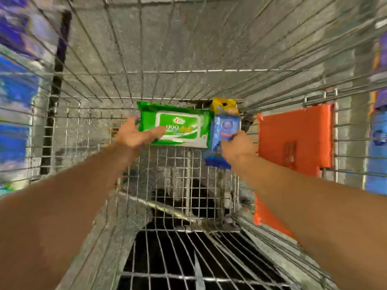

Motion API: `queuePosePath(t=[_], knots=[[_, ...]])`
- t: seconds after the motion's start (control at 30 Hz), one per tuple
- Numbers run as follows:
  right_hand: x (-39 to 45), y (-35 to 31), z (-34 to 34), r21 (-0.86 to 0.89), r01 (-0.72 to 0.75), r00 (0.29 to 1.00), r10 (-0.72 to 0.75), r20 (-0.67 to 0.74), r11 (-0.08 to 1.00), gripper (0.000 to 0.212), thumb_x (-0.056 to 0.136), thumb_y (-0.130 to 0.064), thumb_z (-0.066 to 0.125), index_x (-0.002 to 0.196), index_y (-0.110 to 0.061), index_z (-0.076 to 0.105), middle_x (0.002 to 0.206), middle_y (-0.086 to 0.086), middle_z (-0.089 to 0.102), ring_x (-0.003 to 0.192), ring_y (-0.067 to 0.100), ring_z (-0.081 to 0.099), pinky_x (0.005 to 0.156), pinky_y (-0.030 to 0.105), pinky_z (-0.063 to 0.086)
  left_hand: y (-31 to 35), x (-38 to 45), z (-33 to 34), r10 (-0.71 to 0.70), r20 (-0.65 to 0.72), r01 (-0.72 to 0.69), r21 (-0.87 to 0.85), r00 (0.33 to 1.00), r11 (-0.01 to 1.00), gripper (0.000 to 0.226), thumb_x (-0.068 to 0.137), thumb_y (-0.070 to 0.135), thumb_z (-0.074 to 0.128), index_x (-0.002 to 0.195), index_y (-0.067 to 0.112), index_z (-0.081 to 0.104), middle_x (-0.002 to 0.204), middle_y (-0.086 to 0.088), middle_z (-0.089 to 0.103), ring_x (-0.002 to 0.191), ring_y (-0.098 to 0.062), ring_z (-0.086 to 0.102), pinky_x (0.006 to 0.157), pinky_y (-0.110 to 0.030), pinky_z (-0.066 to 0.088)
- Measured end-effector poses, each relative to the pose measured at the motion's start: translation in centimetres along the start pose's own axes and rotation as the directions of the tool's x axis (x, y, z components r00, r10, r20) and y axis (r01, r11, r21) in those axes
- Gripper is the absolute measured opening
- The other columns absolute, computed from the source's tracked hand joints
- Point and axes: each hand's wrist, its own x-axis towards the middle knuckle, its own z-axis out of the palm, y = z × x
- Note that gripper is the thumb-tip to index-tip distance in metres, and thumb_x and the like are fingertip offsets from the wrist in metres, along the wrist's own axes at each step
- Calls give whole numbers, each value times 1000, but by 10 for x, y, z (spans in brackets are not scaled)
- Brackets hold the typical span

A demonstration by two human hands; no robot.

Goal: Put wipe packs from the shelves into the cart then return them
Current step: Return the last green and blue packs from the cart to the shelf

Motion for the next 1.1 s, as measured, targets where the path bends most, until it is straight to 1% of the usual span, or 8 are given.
queuePosePath(t=[0.2,0.27,0.4,0.53,0.63,0.8,0.97,1.1], knots=[[-3,-12,16,41,-86,985,91,-148,995,55,75,-35,76,118,-7,57,122,15,64,117,33,60,96,40,51,-10,10,9,-30,98,45,-152,995,987,73,72,46,84,131,25,48,112,5,67,90,-12,66,65,-24,54],[-2,-16,18,51,-133,983,139,-122,990,71,58,-48,77,115,-10,60,117,14,65,111,33,63,92,41,55,-6,11,10,-32,111,52,-174,993,983,76,66,49,86,128,26,50,111,4,68,92,-17,68,73,-32,58],[6,-15,19,62,-226,970,231,-75,972,76,34,-52,70,101,-16,68,102,9,70,92,27,69,78,40,61,-7,24,4,-59,147,81,-152,987,985,128,24,74,88,134,25,46,125,-1,65,108,-28,66,96,-48,54],[15,-8,20,88,-266,960,273,-67,960,77,28,-46,72,97,-12,65,94,10,71,85,27,71,73,41,62,5,22,3,-36,340,121,-230,940,966,60,63,36,90,114,29,60,109,-5,73,88,-22,75,77,-33,61],[14,-9,17,164,-272,957,284,-56,948,83,37,-48,71,110,-11,58,105,12,70,93,29,70,79,44,61,6,23,4,29,386,70,-241,922,968,52,71,31,86,116,17,63,100,-7,75,66,-12,75,51,-21,55],[8,-16,0,266,-294,950,310,-21,918,62,82,-37,64,132,-6,46,126,15,61,108,36,62,90,44,55,0,15,9,109,387,16,-305,916,952,41,74,36,80,106,14,68,96,-4,78,85,-20,76,78,-37,58],[10,-9,0,262,-260,960,279,-37,929,73,86,-50,60,141,-7,38,137,17,54,120,39,55,95,42,49,-6,9,12,130,331,11,-392,935,920,28,80,31,77,102,17,66,89,2,78,73,-9,75,79,-35,53],[7,-15,6,252,-295,954,301,18,921,98,71,-60,72,141,-5,32,136,16,53,119,38,56,96,44,51,-4,8,11,55,293,75,-416,955,906,45,70,37,82,107,19,65,97,-1,77,88,-25,73,98,-53,50]])
